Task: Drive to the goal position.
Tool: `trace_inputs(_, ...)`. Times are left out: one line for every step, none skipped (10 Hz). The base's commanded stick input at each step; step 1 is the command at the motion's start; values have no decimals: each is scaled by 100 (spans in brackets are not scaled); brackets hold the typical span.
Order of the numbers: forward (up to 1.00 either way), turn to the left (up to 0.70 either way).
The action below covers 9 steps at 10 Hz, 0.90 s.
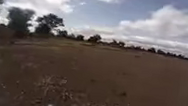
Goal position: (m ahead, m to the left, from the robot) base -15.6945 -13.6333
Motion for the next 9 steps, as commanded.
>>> trace_inputs(70, 0)
trace_inputs(70, 0)
trace_inputs(70, 0)
trace_inputs(70, 0)
trace_inputs(70, 0)
trace_inputs(70, 11)
trace_inputs(70, 27)
trace_inputs(70, 27)
trace_inputs(70, 27)
